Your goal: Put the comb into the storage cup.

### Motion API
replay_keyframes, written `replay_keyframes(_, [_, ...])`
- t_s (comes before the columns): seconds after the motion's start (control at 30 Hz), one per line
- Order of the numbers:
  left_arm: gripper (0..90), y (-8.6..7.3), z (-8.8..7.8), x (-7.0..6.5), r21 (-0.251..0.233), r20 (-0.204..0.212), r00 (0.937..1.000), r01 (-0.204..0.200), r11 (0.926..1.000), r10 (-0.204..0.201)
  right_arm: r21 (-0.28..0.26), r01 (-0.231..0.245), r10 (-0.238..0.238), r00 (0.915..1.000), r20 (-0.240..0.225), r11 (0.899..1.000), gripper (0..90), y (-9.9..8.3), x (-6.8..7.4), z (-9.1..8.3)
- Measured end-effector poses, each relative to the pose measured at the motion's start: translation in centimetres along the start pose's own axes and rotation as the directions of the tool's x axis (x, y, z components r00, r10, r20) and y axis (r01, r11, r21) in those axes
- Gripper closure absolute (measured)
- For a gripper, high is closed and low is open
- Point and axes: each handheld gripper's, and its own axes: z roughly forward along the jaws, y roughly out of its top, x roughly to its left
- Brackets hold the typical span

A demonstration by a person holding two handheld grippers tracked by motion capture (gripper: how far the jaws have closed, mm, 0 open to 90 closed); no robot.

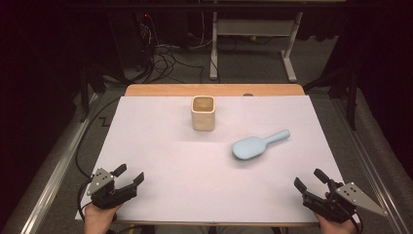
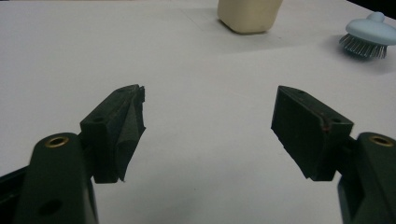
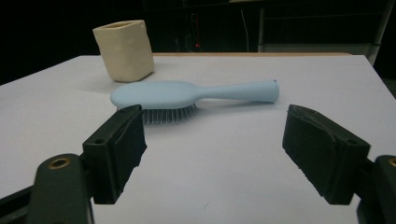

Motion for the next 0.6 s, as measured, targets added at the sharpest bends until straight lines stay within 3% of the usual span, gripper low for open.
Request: replay_keyframes(0.6, [26.6, 0.0, 0.1, -0.1, 0.002, 0.002, 1.0000, -0.006, 1.0000, 0.006, 0.010, 0.011, -0.010, 0.9997, -0.024, 1.000, 22.9, 0.3, 0.5, 1.0])
